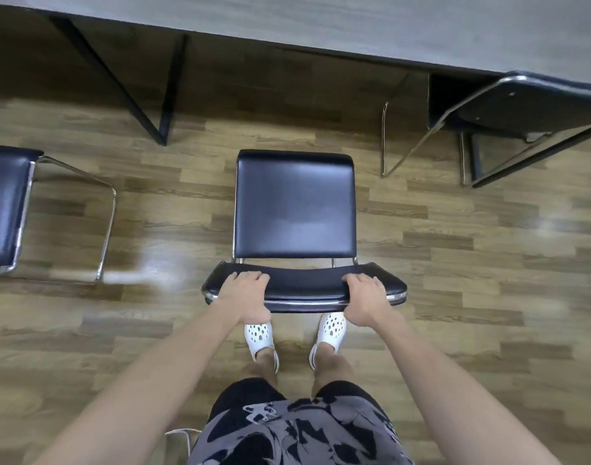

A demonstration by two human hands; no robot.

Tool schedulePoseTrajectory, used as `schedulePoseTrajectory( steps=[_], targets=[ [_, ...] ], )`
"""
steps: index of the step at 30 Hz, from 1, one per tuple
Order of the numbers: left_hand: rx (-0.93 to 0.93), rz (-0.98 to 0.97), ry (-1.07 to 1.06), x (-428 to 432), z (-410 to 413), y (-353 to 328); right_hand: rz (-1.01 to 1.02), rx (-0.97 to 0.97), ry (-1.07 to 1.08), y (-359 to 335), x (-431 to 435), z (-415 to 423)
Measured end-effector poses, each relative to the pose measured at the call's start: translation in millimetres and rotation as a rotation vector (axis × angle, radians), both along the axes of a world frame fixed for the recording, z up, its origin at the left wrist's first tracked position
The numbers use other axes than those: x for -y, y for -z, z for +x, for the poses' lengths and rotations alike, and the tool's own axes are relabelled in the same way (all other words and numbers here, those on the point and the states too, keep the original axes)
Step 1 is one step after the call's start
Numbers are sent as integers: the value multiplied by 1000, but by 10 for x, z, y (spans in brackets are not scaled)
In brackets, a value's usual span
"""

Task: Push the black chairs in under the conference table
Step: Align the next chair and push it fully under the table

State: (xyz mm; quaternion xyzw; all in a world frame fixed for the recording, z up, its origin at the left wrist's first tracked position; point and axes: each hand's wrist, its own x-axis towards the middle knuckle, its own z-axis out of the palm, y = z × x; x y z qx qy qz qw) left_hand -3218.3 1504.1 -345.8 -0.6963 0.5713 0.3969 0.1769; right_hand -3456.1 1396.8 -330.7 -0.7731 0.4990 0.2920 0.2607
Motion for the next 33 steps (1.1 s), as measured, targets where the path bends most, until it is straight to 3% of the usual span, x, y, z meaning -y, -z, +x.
schedulePoseTrajectory(
  steps=[4,9,19,33],
  targets=[
    [109,-77,29,-110,-72,108,-61,-107,-157,85,-154,-65],
    [309,-273,-149,-297,-313,176,-234,-50,-116,261,-170,-54],
    [293,-381,-113,-290,-239,246,-456,172,-194,406,-185,-144],
    [319,-367,-77,-220,-199,260,-469,166,-238,407,-125,-131]
  ],
)
